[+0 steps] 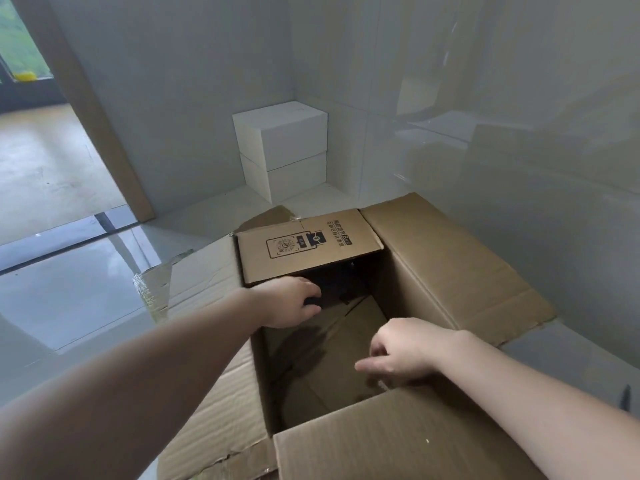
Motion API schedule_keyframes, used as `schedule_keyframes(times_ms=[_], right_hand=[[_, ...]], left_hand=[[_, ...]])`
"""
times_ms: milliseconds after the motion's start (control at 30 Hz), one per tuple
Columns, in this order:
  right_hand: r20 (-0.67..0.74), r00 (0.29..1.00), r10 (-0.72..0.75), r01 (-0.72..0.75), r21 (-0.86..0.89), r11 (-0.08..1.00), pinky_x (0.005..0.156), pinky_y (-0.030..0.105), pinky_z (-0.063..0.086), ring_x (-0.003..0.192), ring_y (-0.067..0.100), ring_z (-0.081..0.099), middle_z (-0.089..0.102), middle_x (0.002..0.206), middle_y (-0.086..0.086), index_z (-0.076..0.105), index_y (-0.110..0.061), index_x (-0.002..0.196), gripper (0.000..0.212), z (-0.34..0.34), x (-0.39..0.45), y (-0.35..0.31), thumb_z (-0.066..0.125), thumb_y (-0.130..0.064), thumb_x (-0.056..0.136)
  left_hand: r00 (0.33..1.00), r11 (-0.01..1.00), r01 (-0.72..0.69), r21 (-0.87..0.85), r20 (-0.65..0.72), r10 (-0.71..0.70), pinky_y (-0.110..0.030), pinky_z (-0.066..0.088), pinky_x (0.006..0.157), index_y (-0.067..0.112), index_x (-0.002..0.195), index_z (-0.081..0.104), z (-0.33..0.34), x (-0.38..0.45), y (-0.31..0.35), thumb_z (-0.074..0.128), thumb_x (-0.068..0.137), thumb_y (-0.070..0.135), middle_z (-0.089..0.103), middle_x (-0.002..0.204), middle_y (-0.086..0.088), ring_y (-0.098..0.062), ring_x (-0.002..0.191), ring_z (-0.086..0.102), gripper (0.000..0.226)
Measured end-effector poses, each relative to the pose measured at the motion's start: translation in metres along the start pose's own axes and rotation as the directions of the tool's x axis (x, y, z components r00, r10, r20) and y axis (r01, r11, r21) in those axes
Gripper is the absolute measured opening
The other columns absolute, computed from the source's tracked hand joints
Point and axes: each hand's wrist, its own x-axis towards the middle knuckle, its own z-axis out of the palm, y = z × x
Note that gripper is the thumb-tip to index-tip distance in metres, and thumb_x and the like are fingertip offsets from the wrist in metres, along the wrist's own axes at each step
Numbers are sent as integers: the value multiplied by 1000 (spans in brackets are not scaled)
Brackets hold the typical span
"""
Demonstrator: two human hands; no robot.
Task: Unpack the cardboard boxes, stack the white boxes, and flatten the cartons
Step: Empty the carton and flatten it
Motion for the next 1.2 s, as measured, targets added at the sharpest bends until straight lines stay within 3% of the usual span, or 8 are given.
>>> schedule_keyframes(times_ms=[167, 333, 500, 867, 967, 1033, 1100, 1200], right_hand=[[-65, 998, 17, -19, -29, 999, 77, 31, 47, 98, 23, 60, 66, 108, 1, 64, -22, 110, 51, 5, 6, 14, 46, -63, 86], [-124, 992, 6, -15, -70, 997, 87, 32, 44, 112, 22, 55, 54, 128, -1, 57, -21, 125, 53, 9, 14, 22, 47, -59, 89], [-261, 965, 14, -26, -43, 999, 98, 35, 43, 120, 26, 50, 46, 137, 0, 54, -27, 130, 51, -12, 31, 23, 46, -57, 90], [-427, 896, 118, -153, -47, 987, 114, 35, 20, 142, 20, 20, 28, 152, 7, 43, -27, 139, 52, -29, 84, 47, 46, -50, 92], [-389, 900, 196, -223, -25, 974, 114, 34, 18, 143, 22, 17, 21, 154, 9, 39, -27, 140, 54, -26, 93, 59, 47, -50, 92], [-379, 902, 206, -240, -46, 970, 116, 33, 12, 145, 21, 11, 17, 156, 8, 36, -26, 142, 56, -20, 97, 66, 48, -49, 92], [-378, 905, 193, -236, -70, 969, 118, 33, 4, 146, 21, 4, 14, 157, 9, 33, -26, 144, 58, -14, 101, 68, 48, -48, 92], [-395, 899, 187, -236, -78, 969, 118, 33, 0, 146, 22, 2, 12, 157, 9, 33, -25, 143, 56, -10, 106, 70, 48, -44, 93]], left_hand=[[985, 994, 46, 99, 160, -61, -40, 33, 103, 21, 143, 36, 20, 15, 9, 44, 94, 45, 30, 152, -4, -25, 137, 32, 55], [986, 983, 115, 143, -133, -96, -37, 23, 114, 18, 145, 30, 10, 22, -12, 47, 92, 41, 19, 156, -7, -25, 141, 24, 61], [899, 962, 158, 222, -435, -47, -36, 9, 116, 16, 146, 27, -24, 40, -39, 51, 87, 36, 15, 158, -7, -22, 144, 14, 67], [908, 922, 289, 258, -380, -178, -44, 0, 118, 14, 151, 0, -53, 120, -124, 60, 81, 46, -9, 159, -4, -23, 146, -8, 98], [929, 934, 318, 164, -253, -271, -47, 9, 116, 14, 151, 3, -42, 138, -150, 61, 81, 53, -1, 160, -4, -25, 146, 1, 98], [941, 946, 303, 113, -195, -278, -45, 23, 112, 15, 148, 15, -29, 147, -163, 57, 85, 52, 19, 156, -5, -26, 142, 20, 85], [940, 956, 291, 34, -196, -279, -39, 40, 100, 19, 142, 32, -20, 152, -173, 54, 88, 50, 46, 140, -7, -28, 125, 46, 65], [936, 960, 280, 17, -225, -269, -34, 47, 84, 22, 134, 43, -15, 157, -180, 51, 90, 51, 61, 120, -5, -29, 107, 57, 54]])
